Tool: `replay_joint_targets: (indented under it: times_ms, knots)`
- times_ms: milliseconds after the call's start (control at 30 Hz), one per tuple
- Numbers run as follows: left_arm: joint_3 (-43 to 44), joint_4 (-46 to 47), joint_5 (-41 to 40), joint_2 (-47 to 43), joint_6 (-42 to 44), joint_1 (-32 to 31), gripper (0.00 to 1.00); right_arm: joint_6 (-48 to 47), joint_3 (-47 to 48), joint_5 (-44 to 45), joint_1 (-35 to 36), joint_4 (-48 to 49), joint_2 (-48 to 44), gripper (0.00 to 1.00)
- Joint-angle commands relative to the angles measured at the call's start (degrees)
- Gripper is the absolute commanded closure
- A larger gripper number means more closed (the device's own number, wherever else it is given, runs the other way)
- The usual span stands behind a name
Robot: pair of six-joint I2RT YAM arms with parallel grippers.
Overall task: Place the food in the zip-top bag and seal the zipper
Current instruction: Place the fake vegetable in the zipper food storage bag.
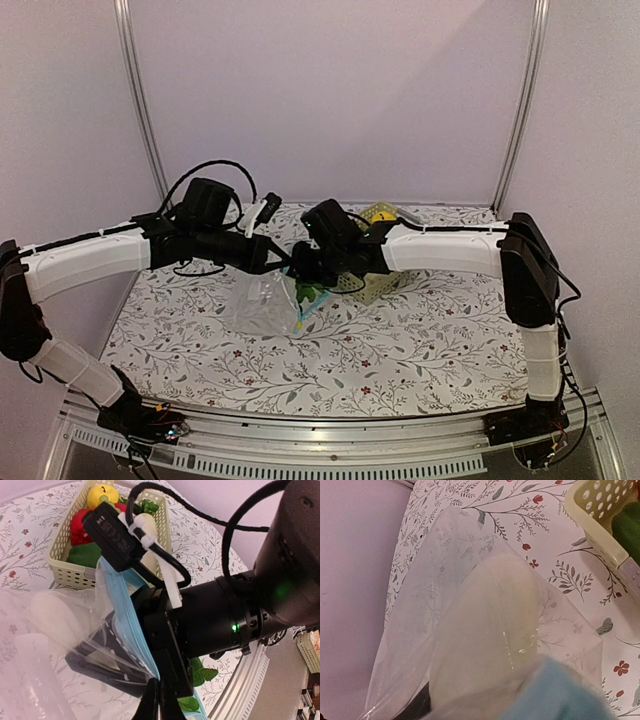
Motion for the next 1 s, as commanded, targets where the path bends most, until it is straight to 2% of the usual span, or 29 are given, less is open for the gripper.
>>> replay_joint_targets:
  times_ms: [0,67,433,633,733,800,967]
  knots:
    - [-1.1,2.7,3.6,-1.8,-1.2,1.1,1.0,-0.6,2.1,3.1,1.2,1.2,2.0,0.63]
    - [-1.4,3.3,4.2,-1.9,-1.8,2.1,1.0,-0.7,2.1,3.0,1.2,1.0,2.1,0.6]
    - [-1.3,3.3,4.9,-0.6,-3.3,3.8,1.0,-4.0,2.2,5.4,1.6,-2.5,-0.8,0.31]
    - [-1.2,2.9,4.4,-0.4,-3.4,4.3,1.0,-6.8,0.7,6.2,1.7,-4.5,-4.0,0.25]
    - [-1.2,2.7,4.2,-0.3,-3.5,4.5,1.0,-7.6,-0.6,6.6,1.7,-5.1,-5.7,0.26]
    - [-1.1,2.4,3.9,-0.2,-3.4,4.7,1.0,-8.1,-1.3,7.2,1.7,-6.0,-7.4,0.29]
    - [-1.0,2.3,4.2,0.1,-3.4,4.7,1.0,-9.4,-2.7,7.0,1.8,-7.4,-9.1,0.5]
